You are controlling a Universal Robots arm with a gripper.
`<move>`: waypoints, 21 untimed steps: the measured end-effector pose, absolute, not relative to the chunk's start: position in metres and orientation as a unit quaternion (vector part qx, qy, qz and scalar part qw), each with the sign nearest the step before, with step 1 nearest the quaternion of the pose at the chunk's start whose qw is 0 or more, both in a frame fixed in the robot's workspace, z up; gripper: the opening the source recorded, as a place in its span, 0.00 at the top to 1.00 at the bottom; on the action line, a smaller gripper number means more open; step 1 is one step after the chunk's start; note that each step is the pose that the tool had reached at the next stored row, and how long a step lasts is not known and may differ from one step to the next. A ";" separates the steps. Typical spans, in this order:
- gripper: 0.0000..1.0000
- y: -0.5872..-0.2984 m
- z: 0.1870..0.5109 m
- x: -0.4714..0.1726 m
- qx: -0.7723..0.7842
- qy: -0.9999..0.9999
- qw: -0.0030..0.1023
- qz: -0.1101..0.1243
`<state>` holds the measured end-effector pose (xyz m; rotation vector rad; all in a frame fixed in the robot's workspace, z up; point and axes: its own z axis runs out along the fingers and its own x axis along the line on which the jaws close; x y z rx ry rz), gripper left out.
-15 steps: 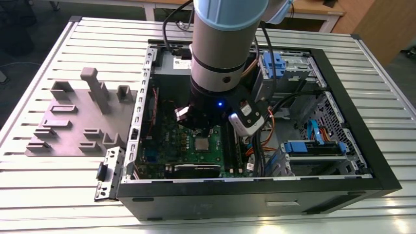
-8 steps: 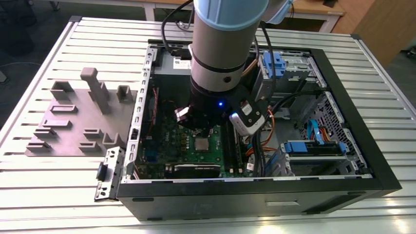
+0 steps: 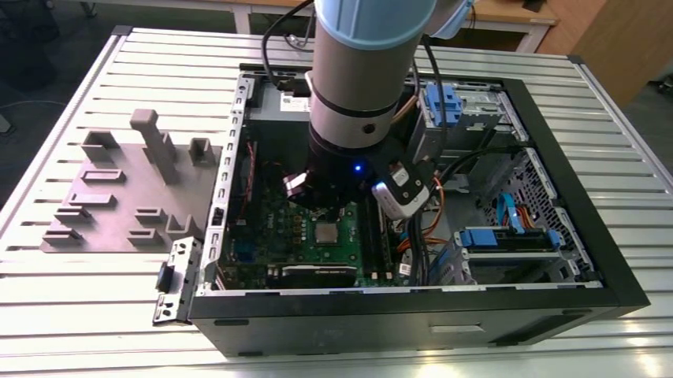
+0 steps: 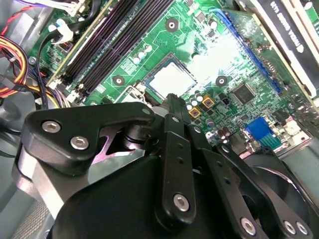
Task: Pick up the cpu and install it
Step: 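Place the cpu into insertion slot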
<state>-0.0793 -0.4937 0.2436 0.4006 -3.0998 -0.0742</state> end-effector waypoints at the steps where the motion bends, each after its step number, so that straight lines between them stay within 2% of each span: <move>1: 0.89 -0.494 0.244 -0.078 0.128 -0.991 0.008 -0.024; 21: 0.89 -0.494 0.244 -0.075 0.130 -0.991 0.008 -0.024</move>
